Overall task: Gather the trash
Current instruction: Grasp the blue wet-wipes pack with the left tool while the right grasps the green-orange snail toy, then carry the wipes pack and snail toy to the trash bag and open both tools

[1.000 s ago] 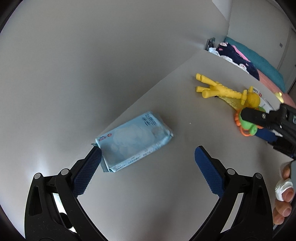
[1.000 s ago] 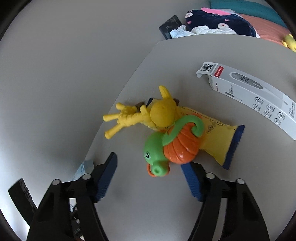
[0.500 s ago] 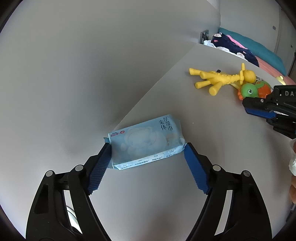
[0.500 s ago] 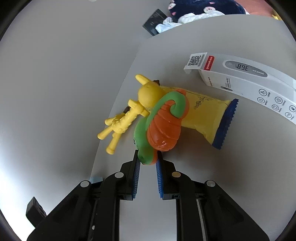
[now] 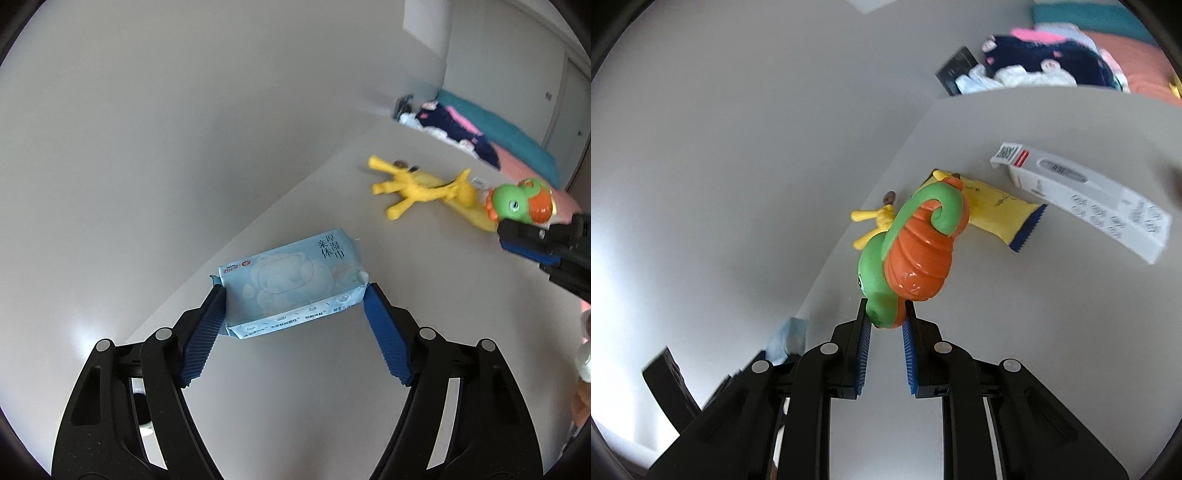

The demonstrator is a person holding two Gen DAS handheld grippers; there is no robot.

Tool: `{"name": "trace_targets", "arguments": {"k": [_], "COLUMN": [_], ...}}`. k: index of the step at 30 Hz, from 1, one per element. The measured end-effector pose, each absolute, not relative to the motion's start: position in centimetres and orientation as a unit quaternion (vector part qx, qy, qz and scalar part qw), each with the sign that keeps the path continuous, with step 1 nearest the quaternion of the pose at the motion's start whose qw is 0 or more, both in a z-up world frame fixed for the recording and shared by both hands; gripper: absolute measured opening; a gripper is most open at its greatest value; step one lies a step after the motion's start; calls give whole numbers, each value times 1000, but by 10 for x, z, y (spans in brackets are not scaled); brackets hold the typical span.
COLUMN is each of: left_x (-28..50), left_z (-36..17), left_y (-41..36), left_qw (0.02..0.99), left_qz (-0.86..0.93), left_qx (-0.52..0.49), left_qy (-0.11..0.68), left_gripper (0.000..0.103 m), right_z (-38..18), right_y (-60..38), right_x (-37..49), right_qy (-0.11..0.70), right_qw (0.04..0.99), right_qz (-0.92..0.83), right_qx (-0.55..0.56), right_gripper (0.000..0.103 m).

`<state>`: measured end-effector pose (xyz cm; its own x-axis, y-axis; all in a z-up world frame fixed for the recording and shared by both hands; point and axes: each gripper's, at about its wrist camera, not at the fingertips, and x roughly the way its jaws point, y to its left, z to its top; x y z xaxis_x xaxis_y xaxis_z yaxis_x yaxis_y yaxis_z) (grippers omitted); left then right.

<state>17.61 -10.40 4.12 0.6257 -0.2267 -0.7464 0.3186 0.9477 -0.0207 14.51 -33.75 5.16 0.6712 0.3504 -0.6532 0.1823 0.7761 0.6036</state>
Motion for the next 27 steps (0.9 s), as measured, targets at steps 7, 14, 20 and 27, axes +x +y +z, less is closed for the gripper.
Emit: {"name": "trace_targets", "arguments": {"k": [7,14,20,27], "left_x": [138,88,33,-40], "left_z": [62,80,89,91], "left_y": [-125,-176,-237,-324], "left_qw": [903,898,889,865], "left_qz": [-180,-224,-271,-341], "left_qx": [54,78,102,148], "left_qy": [387,370,355,336], "left_gripper": [74,74,74,74], "right_z": [76,91,97,100], "right_y": [-354,-395,-444,-505], "right_x": [98,43,-20,-107], "right_qy": [383,356,330,308], "right_qw": [867,876,881,880], "right_qz": [44,17,-18,-74], "right_qx": [315,326,340,354], "right_gripper": [18,18,18,18]}}
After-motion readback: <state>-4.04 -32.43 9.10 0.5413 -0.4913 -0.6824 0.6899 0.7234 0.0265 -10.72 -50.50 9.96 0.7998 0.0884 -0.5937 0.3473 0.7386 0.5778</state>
